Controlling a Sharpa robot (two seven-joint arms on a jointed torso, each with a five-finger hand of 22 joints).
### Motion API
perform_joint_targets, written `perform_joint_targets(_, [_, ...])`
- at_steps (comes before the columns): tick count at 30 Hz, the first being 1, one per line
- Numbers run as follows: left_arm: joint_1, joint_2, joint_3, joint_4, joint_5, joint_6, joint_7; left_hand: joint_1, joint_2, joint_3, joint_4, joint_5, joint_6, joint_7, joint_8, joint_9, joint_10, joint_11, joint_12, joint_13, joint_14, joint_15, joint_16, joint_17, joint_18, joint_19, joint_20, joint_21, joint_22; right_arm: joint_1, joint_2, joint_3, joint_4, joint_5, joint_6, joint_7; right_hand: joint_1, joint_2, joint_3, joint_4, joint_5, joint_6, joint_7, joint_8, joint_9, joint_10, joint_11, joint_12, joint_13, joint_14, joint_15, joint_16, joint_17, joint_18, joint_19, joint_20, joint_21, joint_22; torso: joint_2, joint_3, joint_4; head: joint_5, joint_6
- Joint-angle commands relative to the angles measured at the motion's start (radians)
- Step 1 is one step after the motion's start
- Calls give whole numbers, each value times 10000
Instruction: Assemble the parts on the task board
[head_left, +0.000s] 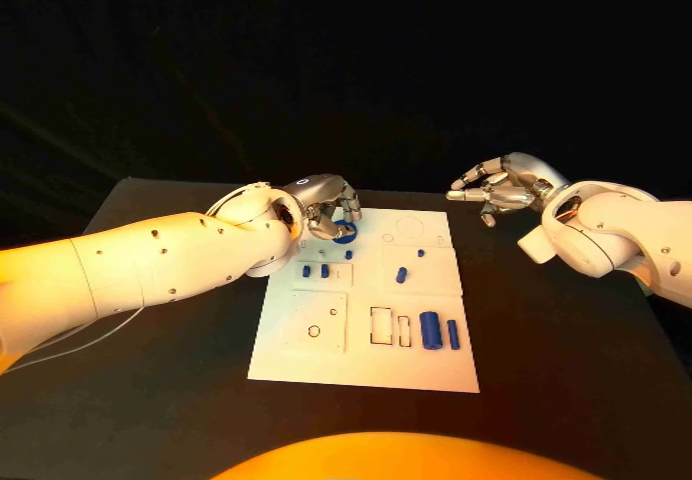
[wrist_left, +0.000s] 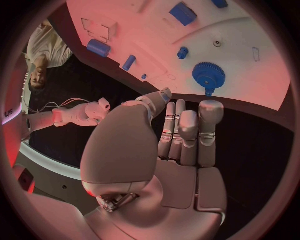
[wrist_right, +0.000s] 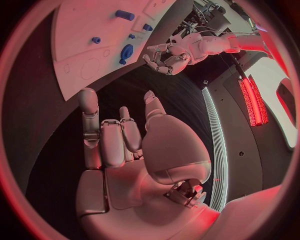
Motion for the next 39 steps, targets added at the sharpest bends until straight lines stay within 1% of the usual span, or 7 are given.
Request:
perform_joint_targets(1, [-7, 92, -6, -88, -1298, 535, -259, -51, -66, -80, -65, -5, 217, -46, -207, -162, 226, -51, -214, -269, 425, -125, 519, 485, -269, 473, -97, 794, 699, -7, 12, 4, 4, -13, 30, 73, -26, 96, -34, -2, 48, -70, 1, 43, 14, -30, 18, -5, 5, 183, 22, -12, 9, 91, -36, -24, 3, 11, 6, 4, 14, -18, -2])
perform_joint_targets(3, [-8, 148, -8, -129, -1451, 772, -357, -96, -51, -145, -113, 3, 405, -106, -415, -309, 446, -123, -436, -534, 833, -243, 996, 969, -414, 879, -230, 1477, 1308, -8, 19, 4, 3, -13, 31, 74, -26, 96, -34, -2, 48, -70, 1, 43, 14, -30, 18, -5, 5, 183, 22, -12, 9, 91, -36, -24, 3, 11, 3, -4, 10, -23, -7])
perform_joint_targets(8, [-17, 267, -17, -206, -1652, 1283, -497, -204, -67, -308, -143, -9, 553, -165, -635, -442, 684, -207, -624, -763, 1352, -387, 1650, 1748, -628, 1412, -349, 2361, 2111, -9, 34, 4, -4, -13, 25, 82, -26, 96, -34, -2, 48, -70, 1, 43, 14, -30, 18, -5, 5, 183, 22, -12, 9, 91, -36, -24, 3, 11, 1, -7, 7, -22, -15])
perform_joint_targets(10, [-31, 312, -26, -233, -1699, 1424, -544, -248, -70, -386, -146, -8, 600, -175, -697, -476, 724, -218, -684, -825, 1479, -412, 1810, 1946, -674, 1529, -386, 2551, 2283, -10, 39, 4, -8, -13, 18, 86, -26, 96, -34, -2, 48, -70, 1, 43, 14, -30, 18, -5, 5, 183, 22, -12, 9, 91, -36, -24, 3, 11, 6, -7, 10, -25, -21])
perform_joint_targets(17, [-99, 454, -70, -412, -1758, 1829, -621, -303, -34, -493, -149, -8, 711, -158, -785, -525, 813, -214, -771, -922, 1620, -431, 1987, 2160, -722, 1653, -433, 2749, 2462, -11, 51, 4, -7, -13, -18, 104, -21, 100, -37, -3, 53, -73, 0, 46, 13, -41, 17, -17, -8, 182, 21, -19, 2, 95, -45, -24, -18, -4, 9, -10, 12, -70, -35])
perform_joint_targets(23, [-187, 535, -107, -537, -1768, 1988, -643, -312, -16, -514, -150, -7, 732, -142, -811, -539, 844, -206, -787, -944, 1646, -420, 2020, 2201, -733, 1678, -434, 2790, 2499, -11, 54, 4, 2, -13, -34, 112, -21, 100, -37, -3, 53, -73, 0, 46, 13, -41, 17, -17, -8, 182, 21, -19, 2, 95, -45, -24, -18, -4, 7, -6, 11, -88, -50])
perform_joint_targets(39, [-326, 686, -117, -721, -1771, 2248, -655, -312, 32, -555, -166, -6, 794, -123, -884, -577, 920, -194, -843, -1008, 1726, -397, 2131, 2344, -776, 1774, -429, 2949, 2648, -10, 49, 5, 28, -13, -33, 111, -21, 100, -37, -3, 53, -73, 0, 46, 13, -41, 17, -17, -8, 182, 21, -19, 2, 95, -45, -24, -18, -4, 3, 0, 10, -103, -86])
